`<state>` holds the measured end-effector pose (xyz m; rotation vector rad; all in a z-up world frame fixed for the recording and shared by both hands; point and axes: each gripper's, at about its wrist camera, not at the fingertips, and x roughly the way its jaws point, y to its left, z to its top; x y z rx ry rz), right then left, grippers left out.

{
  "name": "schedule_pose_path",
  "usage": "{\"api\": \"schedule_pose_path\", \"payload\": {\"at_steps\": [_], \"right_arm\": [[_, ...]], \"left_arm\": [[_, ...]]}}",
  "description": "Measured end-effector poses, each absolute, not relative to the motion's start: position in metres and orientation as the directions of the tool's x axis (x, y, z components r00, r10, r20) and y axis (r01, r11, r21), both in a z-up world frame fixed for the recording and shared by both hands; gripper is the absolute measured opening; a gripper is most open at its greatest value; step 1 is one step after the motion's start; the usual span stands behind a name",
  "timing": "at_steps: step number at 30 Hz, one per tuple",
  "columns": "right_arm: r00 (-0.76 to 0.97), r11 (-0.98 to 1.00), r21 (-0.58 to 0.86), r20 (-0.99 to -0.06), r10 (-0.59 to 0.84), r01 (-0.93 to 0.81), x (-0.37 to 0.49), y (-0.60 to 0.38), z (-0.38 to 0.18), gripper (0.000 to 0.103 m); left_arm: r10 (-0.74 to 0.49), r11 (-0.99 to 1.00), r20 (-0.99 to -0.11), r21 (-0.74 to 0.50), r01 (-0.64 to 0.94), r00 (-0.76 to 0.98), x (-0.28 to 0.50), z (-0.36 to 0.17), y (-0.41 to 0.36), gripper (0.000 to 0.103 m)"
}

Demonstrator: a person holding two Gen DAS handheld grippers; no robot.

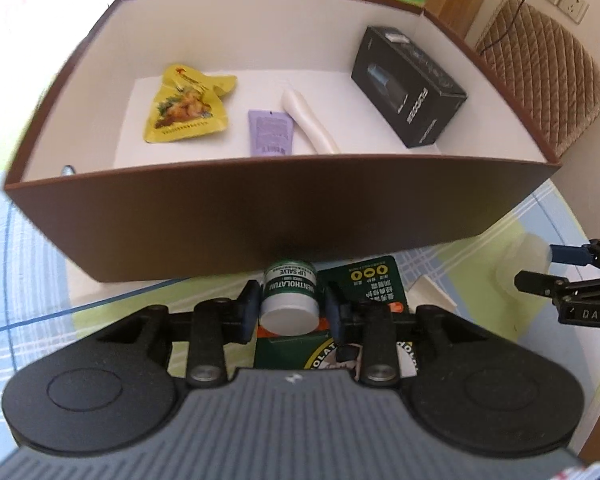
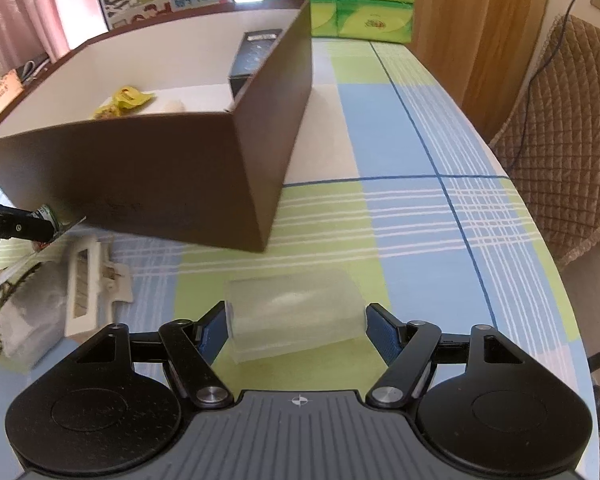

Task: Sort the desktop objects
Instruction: 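Carry the lip-balm card and clear cup over the brown box with both tools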

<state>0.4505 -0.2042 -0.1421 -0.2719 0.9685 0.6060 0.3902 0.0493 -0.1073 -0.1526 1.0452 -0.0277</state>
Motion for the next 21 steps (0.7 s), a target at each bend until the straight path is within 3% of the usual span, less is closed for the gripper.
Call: {"api": "schedule_pose_path", "payload": {"at_steps": [21], "right_arm": [[0.409, 0.711, 0.079, -0.772, 0.487, -0.698, 0.409, -0.204, -0.085, 0.068]], "left_arm": [[-0.020, 0.984, -0.800, -0.122, -0.130, 0.600, 0.322, -0.052, 0.052, 0.029]]}}
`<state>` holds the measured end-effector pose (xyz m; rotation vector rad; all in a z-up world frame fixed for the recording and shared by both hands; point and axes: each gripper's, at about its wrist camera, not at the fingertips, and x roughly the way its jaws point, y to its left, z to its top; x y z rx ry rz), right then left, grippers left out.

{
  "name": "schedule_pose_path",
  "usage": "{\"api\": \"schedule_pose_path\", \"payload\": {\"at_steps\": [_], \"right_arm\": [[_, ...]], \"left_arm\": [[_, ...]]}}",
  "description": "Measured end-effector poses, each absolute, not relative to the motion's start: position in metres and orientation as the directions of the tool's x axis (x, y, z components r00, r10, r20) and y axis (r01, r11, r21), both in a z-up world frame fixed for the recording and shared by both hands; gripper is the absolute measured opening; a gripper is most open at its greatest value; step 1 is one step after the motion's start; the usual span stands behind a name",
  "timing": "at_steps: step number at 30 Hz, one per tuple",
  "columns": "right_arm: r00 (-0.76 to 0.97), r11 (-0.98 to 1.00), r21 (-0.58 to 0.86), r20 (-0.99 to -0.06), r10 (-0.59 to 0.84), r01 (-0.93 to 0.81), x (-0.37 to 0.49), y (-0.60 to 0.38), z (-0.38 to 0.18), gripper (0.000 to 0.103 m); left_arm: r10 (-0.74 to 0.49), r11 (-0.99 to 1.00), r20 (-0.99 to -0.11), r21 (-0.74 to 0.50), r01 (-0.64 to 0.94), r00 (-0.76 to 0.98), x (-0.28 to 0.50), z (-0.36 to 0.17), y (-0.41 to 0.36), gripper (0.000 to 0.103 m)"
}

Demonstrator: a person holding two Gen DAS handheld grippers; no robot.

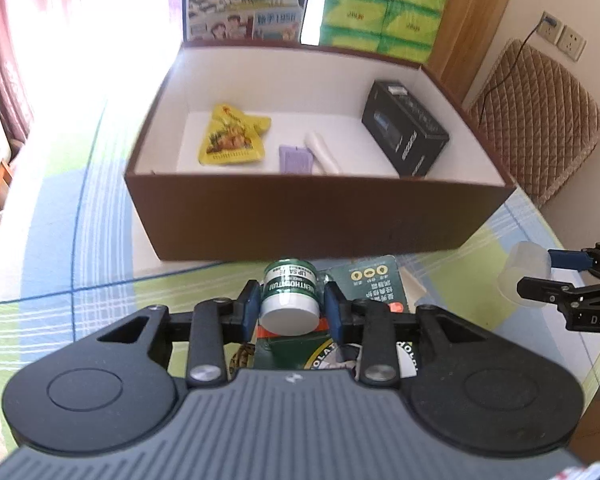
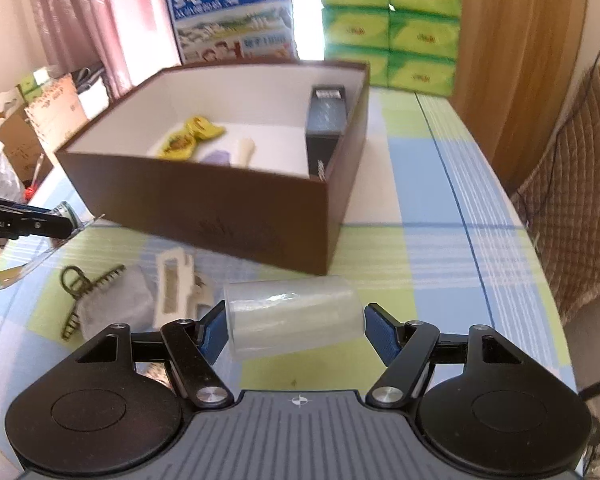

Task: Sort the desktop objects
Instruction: 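Carry the lip-balm card and clear cup over the brown box with both tools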

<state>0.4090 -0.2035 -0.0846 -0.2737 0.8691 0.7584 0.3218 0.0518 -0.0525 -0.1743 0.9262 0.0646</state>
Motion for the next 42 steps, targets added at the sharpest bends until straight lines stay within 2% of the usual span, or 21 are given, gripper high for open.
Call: {"api": "schedule_pose_path", "payload": {"at_steps": [12, 22, 33, 42], "right_arm": [[0.402, 0.635, 0.103, -0.694, 0.597, -0.766, 0.412, -0.177, -0.031, 0.068], [0.414, 0.617, 0.090, -0.664, 0.622, -0.782, 0.448, -0.136, -0.014, 0.068], [0.421, 0.623, 0.055, -0.690, 0.589, -0.780, 0.490, -0.101, -0.024, 0.068], [0.410, 0.636, 0.037, -0.735, 0.540, -0.771, 0.514, -0.084, -0.048, 0.068]], "left_arm": [[0.040, 0.985, -0.725, -0.085, -0.147, 0.688, 0.331, -0.007, 0.063, 0.029], [0.083, 0.988, -0.686, -0.039, -0.151, 0.722, 0.375, 0.013, 0.082, 0.029], [0.123, 0.987, -0.735, 0.023, -0.157, 0.666, 0.443, -0.016, 0.104, 0.029], [0.100, 0.992, -0.806, 0.033, -0.124, 0.584, 0.480, -0.060, 0.112, 0.029]]}}
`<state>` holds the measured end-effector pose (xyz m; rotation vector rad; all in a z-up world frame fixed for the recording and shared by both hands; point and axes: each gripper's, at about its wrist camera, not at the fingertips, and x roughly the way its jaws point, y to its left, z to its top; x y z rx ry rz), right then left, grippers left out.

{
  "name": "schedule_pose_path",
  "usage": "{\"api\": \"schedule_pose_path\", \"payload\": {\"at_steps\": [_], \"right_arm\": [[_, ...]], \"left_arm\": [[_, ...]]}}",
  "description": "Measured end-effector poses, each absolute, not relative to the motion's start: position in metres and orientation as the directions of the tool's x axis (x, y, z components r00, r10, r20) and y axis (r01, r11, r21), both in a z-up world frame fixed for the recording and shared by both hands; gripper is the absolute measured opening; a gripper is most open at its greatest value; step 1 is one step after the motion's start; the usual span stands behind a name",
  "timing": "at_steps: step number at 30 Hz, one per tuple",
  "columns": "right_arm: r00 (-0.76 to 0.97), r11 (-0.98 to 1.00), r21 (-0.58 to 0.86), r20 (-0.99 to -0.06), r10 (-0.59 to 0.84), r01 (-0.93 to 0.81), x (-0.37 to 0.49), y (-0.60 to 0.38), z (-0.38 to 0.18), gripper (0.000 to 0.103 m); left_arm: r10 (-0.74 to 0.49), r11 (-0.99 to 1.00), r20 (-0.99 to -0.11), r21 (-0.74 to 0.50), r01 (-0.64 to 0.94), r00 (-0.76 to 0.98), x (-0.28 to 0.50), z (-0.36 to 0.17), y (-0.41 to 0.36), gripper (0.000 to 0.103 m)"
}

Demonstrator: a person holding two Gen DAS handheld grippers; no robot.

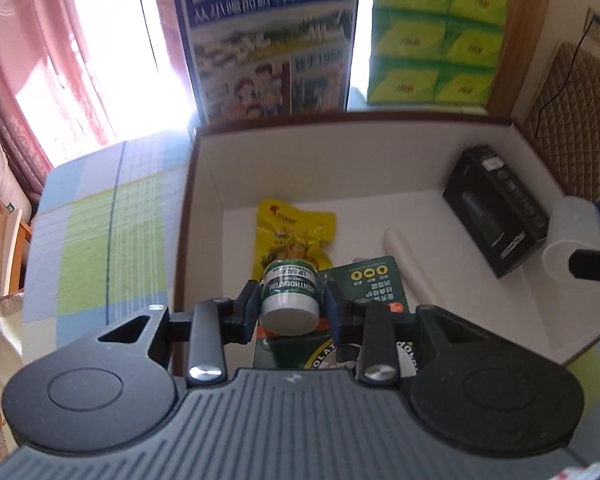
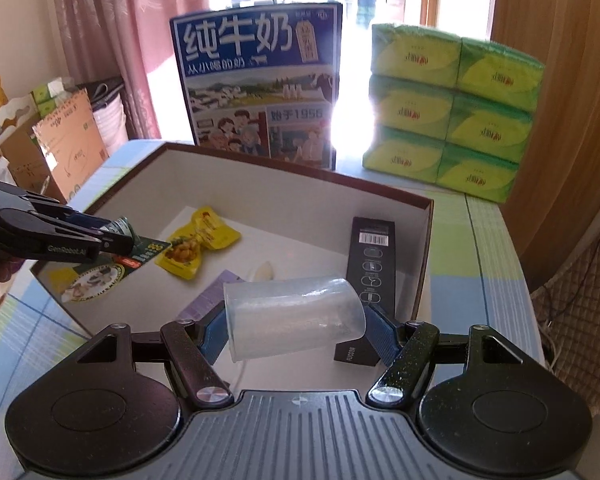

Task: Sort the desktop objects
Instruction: 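Carry the lip-balm card and clear cup over the brown box with both tools, then open both tools to drop the card and cup into the box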

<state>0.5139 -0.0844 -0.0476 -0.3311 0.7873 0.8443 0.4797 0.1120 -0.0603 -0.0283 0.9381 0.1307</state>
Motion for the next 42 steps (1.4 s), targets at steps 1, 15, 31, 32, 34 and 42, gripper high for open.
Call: {"api": "schedule_pose_path", "payload": {"at_steps": [1, 15, 31, 32, 34, 42], "right_arm": [[0.407, 0.637, 0.037, -0.739, 0.536, -0.770, 0.515, -0.083, -0.050, 0.068], [0.386, 0.625, 0.012, -0.778, 0.496, -0.780, 0.524, -0.062, -0.077, 0.068], [0.382, 0.580, -0.058, -0.805, 0.454, -0.812, 0.529, -0.049, -0.097, 0.068], [0.381, 0.578, -0.061, -0.807, 0.451, -0.814, 0.530, -0.049, -0.099, 0.068], [0.382, 0.574, -0.066, -0.806, 0.452, -0.816, 0.531, -0.048, -0.101, 0.068], [0.401, 0.507, -0.138, -0.794, 0.457, -0.851, 0.525, -0.043, -0.105, 0.082]], "left_arm": [[0.100, 0.992, -0.812, 0.034, -0.124, 0.575, 0.482, -0.065, 0.113, 0.029], [0.072, 0.997, -0.848, 0.052, -0.053, 0.525, 0.503, -0.090, 0.109, 0.029], [0.051, 0.999, -0.851, 0.036, -0.037, 0.523, 0.501, -0.089, 0.107, 0.038], [0.050, 0.999, -0.851, 0.035, -0.038, 0.523, 0.500, -0.089, 0.107, 0.038], [0.046, 0.999, -0.850, 0.032, -0.036, 0.524, 0.499, -0.088, 0.106, 0.038], [0.043, 0.999, -0.846, 0.033, -0.029, 0.532, 0.494, -0.081, 0.102, 0.051]]}}
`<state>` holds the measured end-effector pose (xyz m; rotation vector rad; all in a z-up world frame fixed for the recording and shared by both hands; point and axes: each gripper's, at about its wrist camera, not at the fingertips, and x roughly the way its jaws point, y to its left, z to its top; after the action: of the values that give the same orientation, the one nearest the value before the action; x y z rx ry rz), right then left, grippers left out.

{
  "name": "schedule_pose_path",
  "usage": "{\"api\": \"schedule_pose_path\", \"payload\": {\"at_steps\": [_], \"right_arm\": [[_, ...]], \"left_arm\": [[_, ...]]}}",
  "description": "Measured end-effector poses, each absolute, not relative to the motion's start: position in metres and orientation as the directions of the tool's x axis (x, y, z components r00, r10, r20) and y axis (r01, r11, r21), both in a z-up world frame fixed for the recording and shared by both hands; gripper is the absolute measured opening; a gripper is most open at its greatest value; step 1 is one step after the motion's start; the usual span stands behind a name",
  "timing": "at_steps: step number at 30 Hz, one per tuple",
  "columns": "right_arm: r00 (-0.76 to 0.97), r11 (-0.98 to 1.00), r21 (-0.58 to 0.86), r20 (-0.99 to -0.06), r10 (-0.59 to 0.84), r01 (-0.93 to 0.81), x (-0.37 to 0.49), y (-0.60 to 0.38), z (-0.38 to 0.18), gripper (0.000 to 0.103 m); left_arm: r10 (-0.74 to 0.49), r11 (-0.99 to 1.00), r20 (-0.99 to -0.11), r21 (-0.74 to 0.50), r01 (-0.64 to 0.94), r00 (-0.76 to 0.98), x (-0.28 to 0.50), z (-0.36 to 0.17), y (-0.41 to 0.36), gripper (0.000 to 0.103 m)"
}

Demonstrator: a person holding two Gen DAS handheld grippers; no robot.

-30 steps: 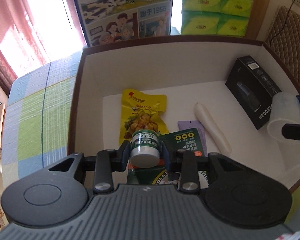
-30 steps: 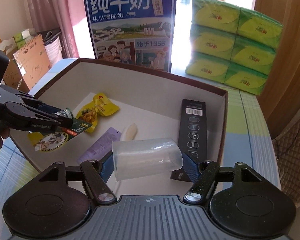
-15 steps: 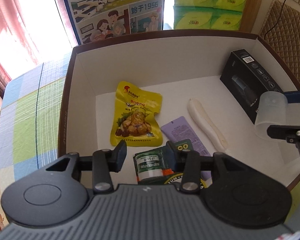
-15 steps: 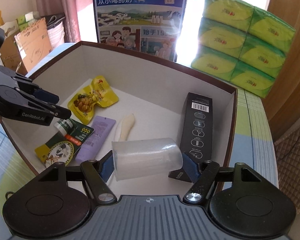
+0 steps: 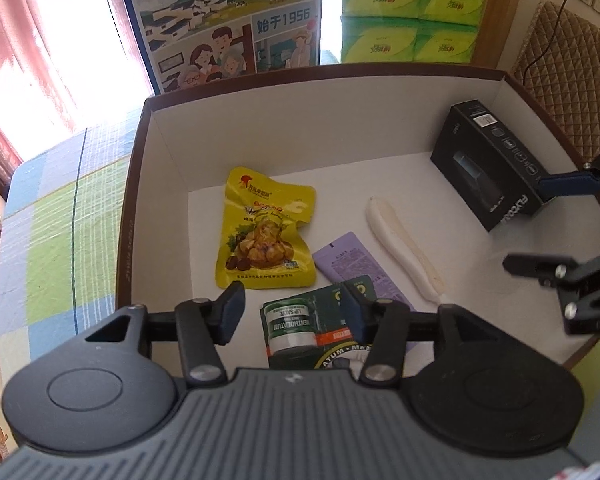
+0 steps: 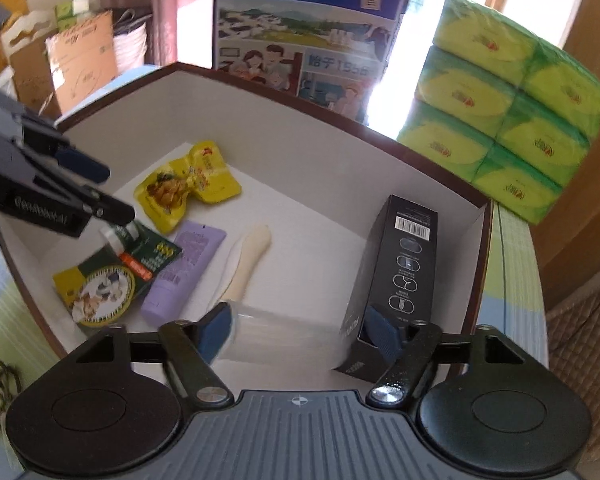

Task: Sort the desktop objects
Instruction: 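Open both tools to drop the card and cup into the box, then withdraw both open tools back toward the loose items on the table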

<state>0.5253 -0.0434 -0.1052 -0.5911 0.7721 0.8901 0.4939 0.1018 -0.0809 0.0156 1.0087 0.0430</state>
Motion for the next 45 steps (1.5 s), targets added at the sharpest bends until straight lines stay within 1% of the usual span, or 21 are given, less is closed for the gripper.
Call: {"api": "schedule_pose_path", "payload": {"at_steps": [1, 2, 4, 6, 13, 18, 25, 45], "right_arm": [[0.396, 0.500, -0.135, -0.794, 0.462, -0.855, 0.523, -0.045, -0.104, 0.092], [0.390, 0.496, -0.129, -0.792, 0.470, -0.859, 0.521, -0.048, -0.101, 0.094], [0.374, 0.491, -0.118, -0.802, 0.465, -0.863, 0.519, -0.051, -0.096, 0.097], [0.350, 0.503, -0.095, -0.827, 0.441, -0.859, 0.519, -0.054, -0.092, 0.100], [0.278, 0.570, 0.028, -0.852, 0.443, -0.821, 0.521, -0.067, -0.077, 0.101], [0.252, 0.612, 0.077, -0.865, 0.433, -0.787, 0.523, -0.069, -0.074, 0.101], [0.257, 0.633, 0.092, -0.862, 0.437, -0.768, 0.517, -0.071, -0.065, 0.101], [0.287, 0.638, 0.118, -0.821, 0.494, -0.761, 0.476, -0.097, -0.033, 0.101]], "left_arm": [[0.040, 0.999, -0.845, 0.032, -0.024, 0.533, 0.492, -0.079, 0.101, 0.054], [0.039, 0.999, -0.846, 0.035, -0.019, 0.532, 0.490, -0.077, 0.100, 0.055], [0.041, 0.999, -0.849, 0.045, -0.006, 0.526, 0.486, -0.075, 0.098, 0.063], [0.041, 0.999, -0.853, 0.050, 0.003, 0.520, 0.482, -0.072, 0.097, 0.069], [0.052, 0.999, -0.879, 0.046, -0.025, 0.474, 0.474, -0.063, 0.097, 0.082], [0.060, 0.998, -0.883, 0.051, -0.032, 0.465, 0.471, -0.056, 0.091, 0.087], [0.079, 0.997, -0.873, 0.068, -0.041, 0.481, 0.464, -0.040, 0.083, 0.091], [0.095, 0.995, -0.836, 0.065, -0.073, 0.541, 0.416, 0.002, 0.055, 0.091]]}}
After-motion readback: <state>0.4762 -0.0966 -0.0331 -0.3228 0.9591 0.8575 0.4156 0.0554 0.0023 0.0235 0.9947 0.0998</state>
